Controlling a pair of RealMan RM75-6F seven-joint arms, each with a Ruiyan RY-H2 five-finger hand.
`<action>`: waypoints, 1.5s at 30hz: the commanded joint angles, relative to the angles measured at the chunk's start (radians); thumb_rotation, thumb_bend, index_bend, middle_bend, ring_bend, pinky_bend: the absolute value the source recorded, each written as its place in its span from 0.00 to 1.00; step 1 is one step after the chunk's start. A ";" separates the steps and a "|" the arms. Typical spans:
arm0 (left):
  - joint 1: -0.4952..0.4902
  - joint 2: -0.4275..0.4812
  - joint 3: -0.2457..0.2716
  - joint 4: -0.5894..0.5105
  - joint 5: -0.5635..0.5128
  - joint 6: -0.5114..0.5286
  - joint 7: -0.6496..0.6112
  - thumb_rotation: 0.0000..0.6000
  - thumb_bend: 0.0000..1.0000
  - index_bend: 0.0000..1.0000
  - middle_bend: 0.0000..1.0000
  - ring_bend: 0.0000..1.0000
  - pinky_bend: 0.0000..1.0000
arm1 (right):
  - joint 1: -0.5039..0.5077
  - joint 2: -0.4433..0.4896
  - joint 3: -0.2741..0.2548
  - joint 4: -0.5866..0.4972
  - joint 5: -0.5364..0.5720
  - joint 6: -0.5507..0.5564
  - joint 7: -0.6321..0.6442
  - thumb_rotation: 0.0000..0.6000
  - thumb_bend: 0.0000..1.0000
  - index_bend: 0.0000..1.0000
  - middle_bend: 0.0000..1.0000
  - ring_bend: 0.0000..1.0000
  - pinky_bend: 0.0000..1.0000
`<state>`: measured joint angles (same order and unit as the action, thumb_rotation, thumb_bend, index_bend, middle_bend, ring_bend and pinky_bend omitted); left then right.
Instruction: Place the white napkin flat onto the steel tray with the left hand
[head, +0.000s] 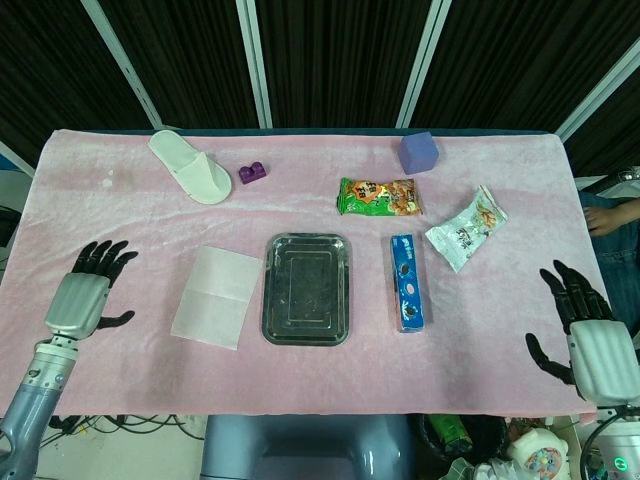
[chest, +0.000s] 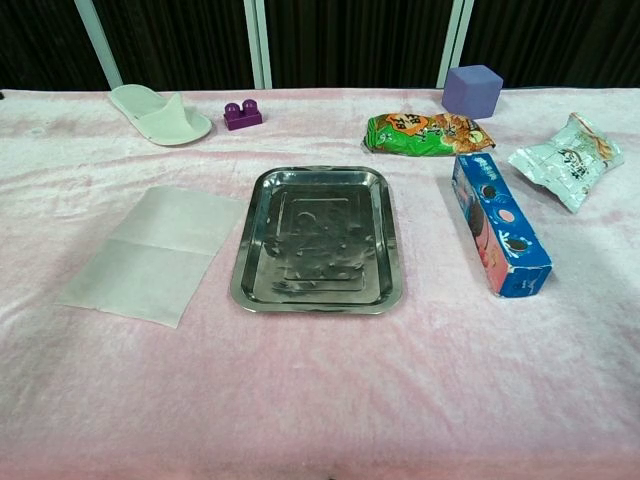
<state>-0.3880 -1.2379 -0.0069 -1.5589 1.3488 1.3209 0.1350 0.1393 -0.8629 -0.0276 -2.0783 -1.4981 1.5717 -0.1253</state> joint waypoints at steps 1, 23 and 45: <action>0.033 0.002 0.013 0.017 -0.007 0.022 -0.028 1.00 0.13 0.17 0.07 0.00 0.00 | -0.066 -0.076 -0.021 0.072 -0.036 0.064 0.002 1.00 0.31 0.00 0.00 0.05 0.16; 0.001 -0.163 0.036 0.179 0.113 -0.108 -0.169 1.00 0.13 0.24 0.08 0.00 0.00 | -0.146 -0.297 -0.008 0.401 -0.116 0.117 0.003 1.00 0.31 0.00 0.00 0.05 0.16; -0.030 -0.355 0.055 0.345 0.204 -0.129 -0.081 1.00 0.14 0.30 0.08 0.00 0.00 | -0.142 -0.308 0.020 0.413 -0.089 0.055 0.032 1.00 0.31 0.00 0.00 0.05 0.16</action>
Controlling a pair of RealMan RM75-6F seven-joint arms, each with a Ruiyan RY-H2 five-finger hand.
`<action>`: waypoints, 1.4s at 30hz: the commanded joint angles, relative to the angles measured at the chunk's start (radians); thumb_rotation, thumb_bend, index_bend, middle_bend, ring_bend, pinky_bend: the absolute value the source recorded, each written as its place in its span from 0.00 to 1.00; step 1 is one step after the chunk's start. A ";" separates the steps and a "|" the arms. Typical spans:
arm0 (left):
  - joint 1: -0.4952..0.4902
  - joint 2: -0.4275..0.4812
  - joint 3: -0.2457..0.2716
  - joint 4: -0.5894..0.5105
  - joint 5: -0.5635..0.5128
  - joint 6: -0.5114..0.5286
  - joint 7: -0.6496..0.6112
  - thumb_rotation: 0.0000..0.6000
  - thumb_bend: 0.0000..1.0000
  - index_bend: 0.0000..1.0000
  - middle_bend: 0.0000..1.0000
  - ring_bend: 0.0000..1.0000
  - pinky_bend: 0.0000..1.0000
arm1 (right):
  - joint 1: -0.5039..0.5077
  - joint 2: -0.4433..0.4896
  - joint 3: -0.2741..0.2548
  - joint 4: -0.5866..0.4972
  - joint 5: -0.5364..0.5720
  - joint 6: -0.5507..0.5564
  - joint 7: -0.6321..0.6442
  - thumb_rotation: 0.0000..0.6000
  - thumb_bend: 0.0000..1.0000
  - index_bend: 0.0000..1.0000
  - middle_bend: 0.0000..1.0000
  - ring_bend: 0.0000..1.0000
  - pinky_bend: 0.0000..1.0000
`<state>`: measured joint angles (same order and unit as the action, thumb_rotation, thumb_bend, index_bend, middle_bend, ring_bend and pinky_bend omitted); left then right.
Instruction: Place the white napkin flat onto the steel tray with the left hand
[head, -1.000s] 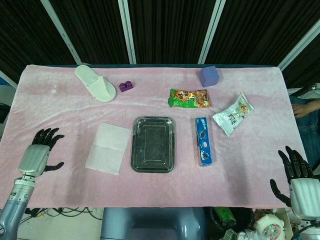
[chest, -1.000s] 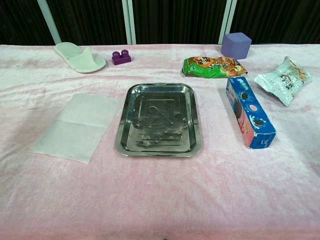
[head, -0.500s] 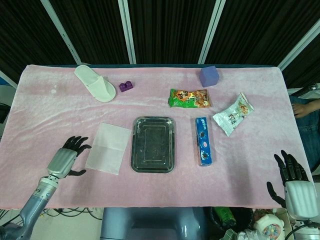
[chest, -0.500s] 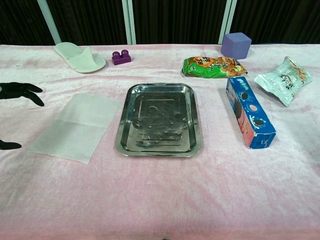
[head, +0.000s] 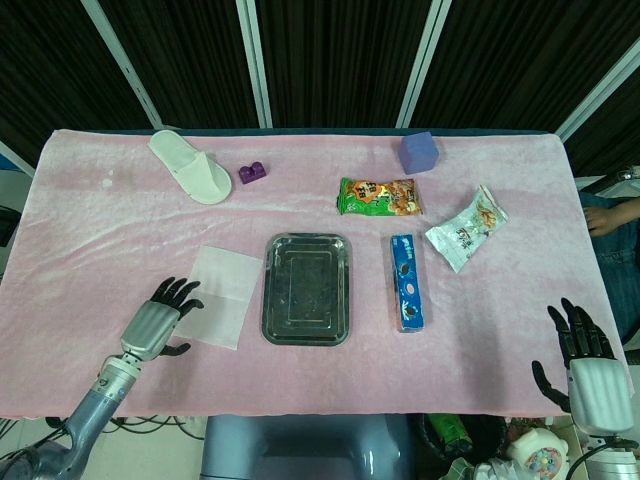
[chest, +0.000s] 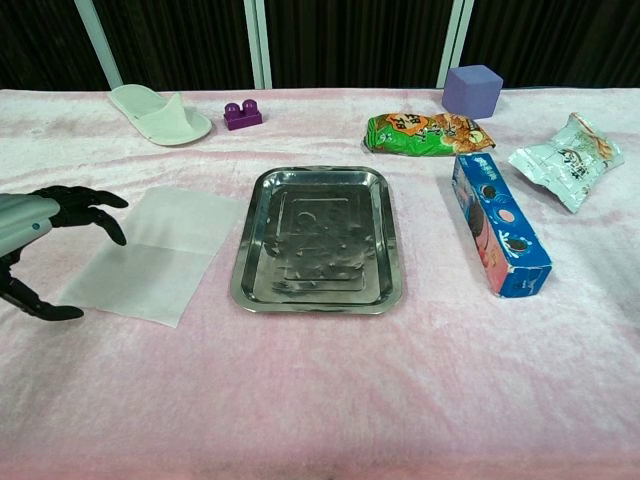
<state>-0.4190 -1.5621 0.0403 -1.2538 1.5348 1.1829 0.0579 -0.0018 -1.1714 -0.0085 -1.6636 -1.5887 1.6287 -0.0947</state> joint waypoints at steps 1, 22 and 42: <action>0.002 -0.040 0.011 0.055 0.024 0.011 -0.008 1.00 0.14 0.30 0.08 0.00 0.00 | -0.001 0.001 0.002 -0.002 0.002 -0.004 0.003 1.00 0.31 0.00 0.00 0.05 0.16; 0.011 -0.141 0.025 0.217 0.075 0.055 -0.064 1.00 0.30 0.45 0.09 0.00 0.00 | -0.009 0.008 0.013 -0.018 0.013 -0.027 0.011 1.00 0.31 0.00 0.00 0.05 0.16; 0.020 -0.142 0.003 0.209 0.057 0.073 -0.087 1.00 0.44 0.56 0.18 0.00 0.00 | -0.016 0.014 0.019 -0.036 0.028 -0.044 0.003 1.00 0.31 0.00 0.00 0.05 0.16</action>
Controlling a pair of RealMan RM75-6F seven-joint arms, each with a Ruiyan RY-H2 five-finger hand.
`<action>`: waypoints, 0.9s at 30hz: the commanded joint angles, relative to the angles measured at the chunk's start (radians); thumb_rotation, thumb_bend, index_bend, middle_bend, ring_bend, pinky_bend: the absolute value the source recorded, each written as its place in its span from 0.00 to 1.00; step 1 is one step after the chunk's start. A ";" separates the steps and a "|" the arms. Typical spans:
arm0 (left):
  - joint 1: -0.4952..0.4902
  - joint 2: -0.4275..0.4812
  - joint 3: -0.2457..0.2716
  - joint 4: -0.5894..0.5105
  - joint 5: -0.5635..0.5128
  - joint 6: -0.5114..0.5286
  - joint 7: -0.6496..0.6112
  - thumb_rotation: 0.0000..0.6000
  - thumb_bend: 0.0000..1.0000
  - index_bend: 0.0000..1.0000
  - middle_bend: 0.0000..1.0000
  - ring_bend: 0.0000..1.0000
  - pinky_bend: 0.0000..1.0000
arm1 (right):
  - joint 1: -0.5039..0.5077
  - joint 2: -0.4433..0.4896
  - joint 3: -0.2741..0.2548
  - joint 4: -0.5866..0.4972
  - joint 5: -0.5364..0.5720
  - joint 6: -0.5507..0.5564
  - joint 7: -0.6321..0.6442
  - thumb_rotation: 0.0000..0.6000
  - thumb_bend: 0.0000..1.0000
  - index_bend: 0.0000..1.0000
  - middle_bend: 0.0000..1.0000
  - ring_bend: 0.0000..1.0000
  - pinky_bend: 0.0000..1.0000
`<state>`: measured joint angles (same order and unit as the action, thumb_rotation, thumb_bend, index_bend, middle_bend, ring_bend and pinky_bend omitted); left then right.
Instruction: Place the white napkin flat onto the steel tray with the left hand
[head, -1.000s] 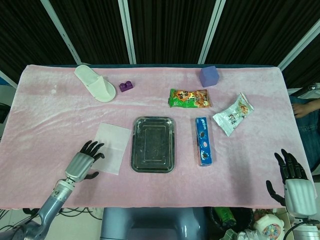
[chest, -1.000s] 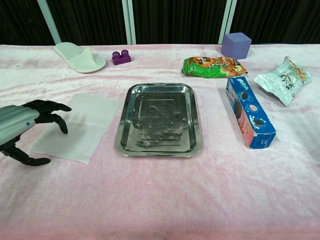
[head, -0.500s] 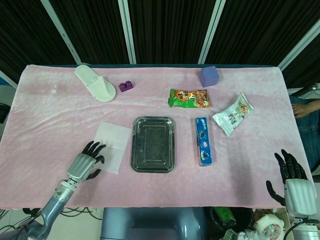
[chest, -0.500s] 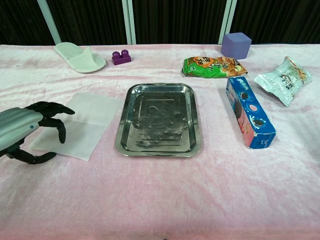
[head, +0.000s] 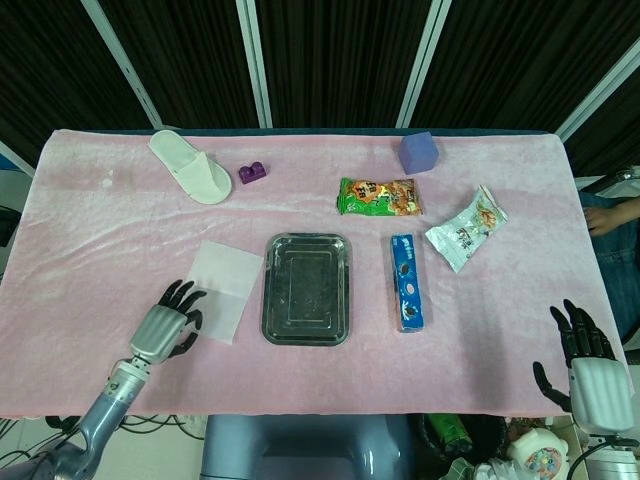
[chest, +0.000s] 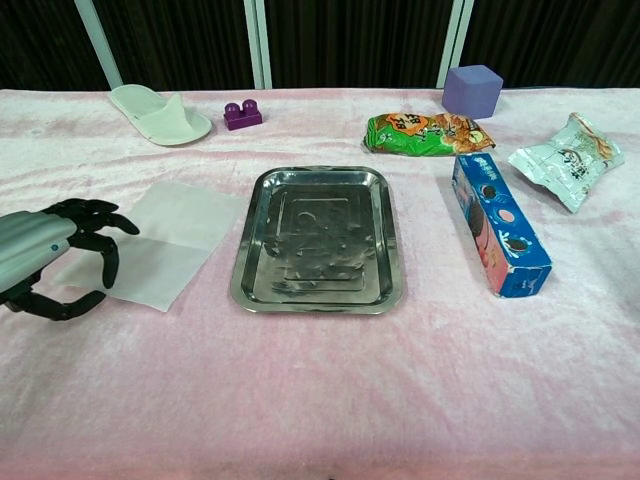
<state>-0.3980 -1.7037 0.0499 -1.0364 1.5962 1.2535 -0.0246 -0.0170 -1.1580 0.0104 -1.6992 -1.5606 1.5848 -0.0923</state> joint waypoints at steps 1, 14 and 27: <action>-0.003 0.000 -0.012 -0.016 -0.007 0.002 -0.006 1.00 0.44 0.56 0.18 0.00 0.00 | -0.001 0.001 0.000 -0.001 0.000 -0.001 0.000 1.00 0.31 0.00 0.00 0.05 0.16; -0.053 0.057 -0.132 -0.221 -0.103 -0.038 0.060 1.00 0.48 0.56 0.17 0.00 0.00 | -0.003 0.006 0.001 -0.008 0.004 -0.011 0.001 1.00 0.31 0.00 0.00 0.05 0.16; -0.091 0.033 -0.277 -0.417 -0.249 -0.011 0.219 1.00 0.48 0.57 0.18 0.00 0.00 | -0.005 0.012 0.001 -0.017 0.012 -0.024 -0.008 1.00 0.31 0.00 0.00 0.05 0.16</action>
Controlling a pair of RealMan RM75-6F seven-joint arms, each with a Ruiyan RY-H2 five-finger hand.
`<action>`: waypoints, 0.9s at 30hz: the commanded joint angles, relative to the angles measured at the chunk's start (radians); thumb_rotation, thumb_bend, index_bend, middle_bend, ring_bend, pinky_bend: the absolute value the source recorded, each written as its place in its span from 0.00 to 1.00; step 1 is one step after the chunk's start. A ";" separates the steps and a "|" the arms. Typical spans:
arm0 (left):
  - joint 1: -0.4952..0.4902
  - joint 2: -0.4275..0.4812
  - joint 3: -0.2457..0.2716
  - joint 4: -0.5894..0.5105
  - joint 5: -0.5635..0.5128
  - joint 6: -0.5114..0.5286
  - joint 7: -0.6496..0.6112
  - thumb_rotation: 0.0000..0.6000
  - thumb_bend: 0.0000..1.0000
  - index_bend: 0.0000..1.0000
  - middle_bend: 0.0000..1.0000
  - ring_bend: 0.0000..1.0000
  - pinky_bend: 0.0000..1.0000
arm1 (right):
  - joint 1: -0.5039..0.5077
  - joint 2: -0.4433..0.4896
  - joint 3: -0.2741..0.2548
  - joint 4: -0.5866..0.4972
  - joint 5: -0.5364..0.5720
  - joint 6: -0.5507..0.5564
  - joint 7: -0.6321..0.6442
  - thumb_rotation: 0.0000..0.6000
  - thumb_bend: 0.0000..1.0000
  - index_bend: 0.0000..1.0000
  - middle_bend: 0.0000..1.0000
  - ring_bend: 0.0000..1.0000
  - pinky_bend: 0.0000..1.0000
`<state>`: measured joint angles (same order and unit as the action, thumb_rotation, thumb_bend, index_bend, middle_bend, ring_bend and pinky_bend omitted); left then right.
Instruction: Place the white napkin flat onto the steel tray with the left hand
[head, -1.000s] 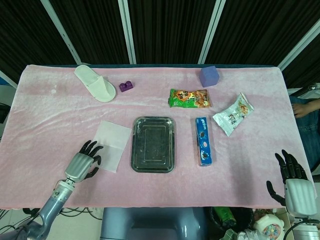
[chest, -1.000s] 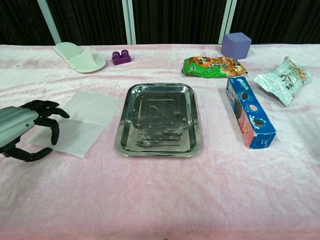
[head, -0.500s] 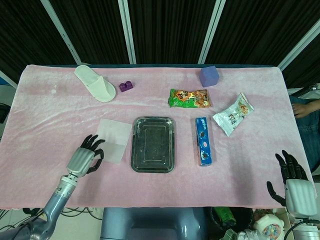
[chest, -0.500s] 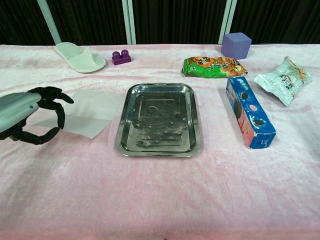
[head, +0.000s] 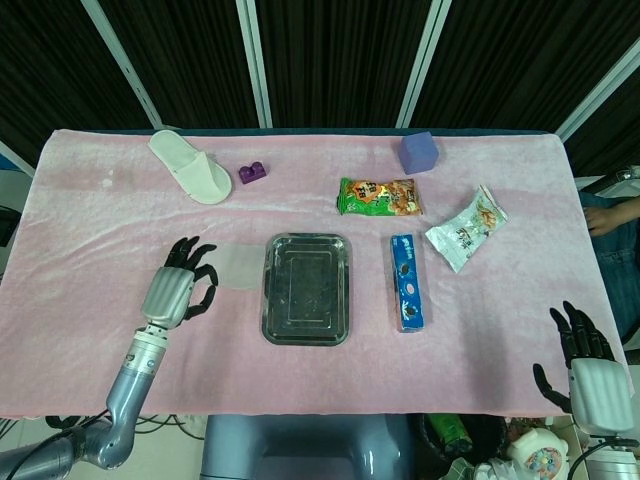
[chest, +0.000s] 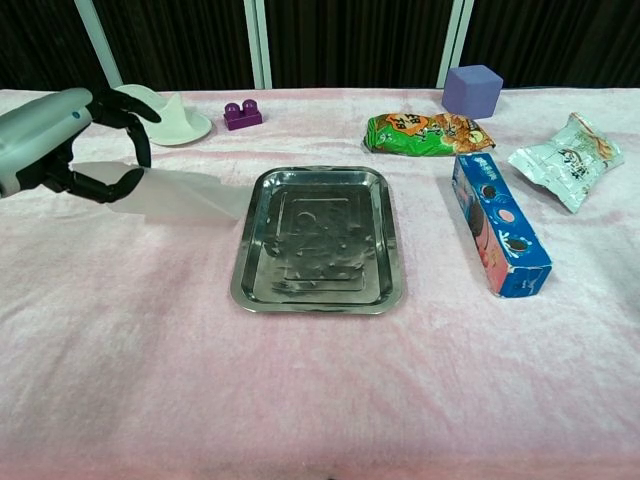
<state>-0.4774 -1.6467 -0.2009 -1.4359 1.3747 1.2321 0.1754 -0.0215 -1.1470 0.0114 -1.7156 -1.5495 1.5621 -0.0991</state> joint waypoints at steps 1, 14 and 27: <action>-0.015 -0.038 -0.041 -0.026 -0.039 0.020 0.021 1.00 0.48 0.57 0.18 0.00 0.00 | 0.000 0.001 0.000 -0.003 0.002 -0.002 -0.002 1.00 0.31 0.00 0.00 0.05 0.16; -0.039 -0.166 -0.056 0.042 0.052 0.157 -0.027 1.00 0.48 0.57 0.18 0.00 0.00 | -0.002 0.008 -0.001 -0.017 0.021 -0.020 -0.014 1.00 0.31 0.00 0.00 0.05 0.16; -0.124 -0.205 0.065 0.307 0.270 0.156 -0.121 1.00 0.48 0.58 0.19 0.00 0.00 | -0.002 0.016 0.000 -0.034 0.043 -0.038 -0.029 1.00 0.31 0.00 0.00 0.05 0.16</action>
<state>-0.5705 -1.8379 -0.1748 -1.2101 1.5796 1.3841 0.0851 -0.0235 -1.1312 0.0111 -1.7498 -1.5056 1.5234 -0.1285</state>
